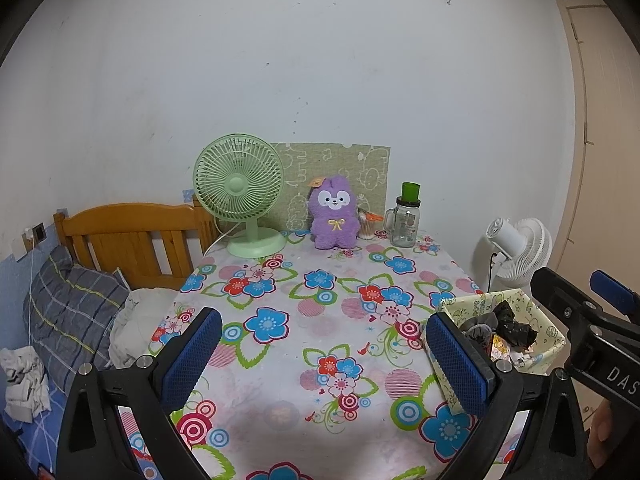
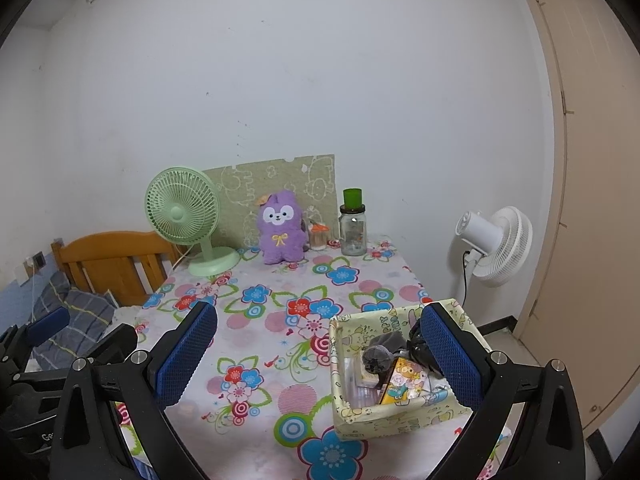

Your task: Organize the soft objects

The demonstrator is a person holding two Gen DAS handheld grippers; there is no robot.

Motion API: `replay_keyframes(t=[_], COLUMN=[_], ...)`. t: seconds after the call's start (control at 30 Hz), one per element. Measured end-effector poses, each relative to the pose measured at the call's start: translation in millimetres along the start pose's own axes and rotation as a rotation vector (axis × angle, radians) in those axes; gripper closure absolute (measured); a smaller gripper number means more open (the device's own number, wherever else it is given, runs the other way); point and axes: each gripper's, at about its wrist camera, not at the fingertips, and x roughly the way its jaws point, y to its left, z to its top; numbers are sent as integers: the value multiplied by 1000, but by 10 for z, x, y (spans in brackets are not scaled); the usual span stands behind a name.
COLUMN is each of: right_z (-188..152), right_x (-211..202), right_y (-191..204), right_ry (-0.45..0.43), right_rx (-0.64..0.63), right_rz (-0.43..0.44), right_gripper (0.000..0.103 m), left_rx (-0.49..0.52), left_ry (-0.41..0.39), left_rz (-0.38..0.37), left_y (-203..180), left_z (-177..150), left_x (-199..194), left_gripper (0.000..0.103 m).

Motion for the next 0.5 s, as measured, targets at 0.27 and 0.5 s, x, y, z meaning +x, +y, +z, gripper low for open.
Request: replay_keyframes(t=[0.27,0.5], right_z=[-21,-23], right_x=[1,-1], right_y=[-23,-32], right_ry=[2,4], right_rx=[7,8], right_rz=[-8,-10], right_gripper=[0,0], left_rx=[1,3], left_ry=[-2,-1], left_rz=[2,0], left_y=[-6,-7], left_z=[-11,-9], left_x=[-2,-4], left_gripper=[0,0])
